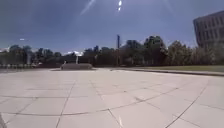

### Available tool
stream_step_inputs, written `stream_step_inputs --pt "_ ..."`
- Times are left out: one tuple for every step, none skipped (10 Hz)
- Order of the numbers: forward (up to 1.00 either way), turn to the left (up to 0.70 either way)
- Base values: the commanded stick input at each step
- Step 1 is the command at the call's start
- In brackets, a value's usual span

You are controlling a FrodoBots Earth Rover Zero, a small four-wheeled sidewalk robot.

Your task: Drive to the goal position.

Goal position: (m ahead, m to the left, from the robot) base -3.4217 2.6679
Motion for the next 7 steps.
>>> stream_step_inputs --pt "0.04 0.00" --pt "0.04 0.00" --pt "0.04 0.00" --pt "0.04 0.00" --pt "0.04 0.00" --pt "0.04 0.00" --pt "0.04 0.00"
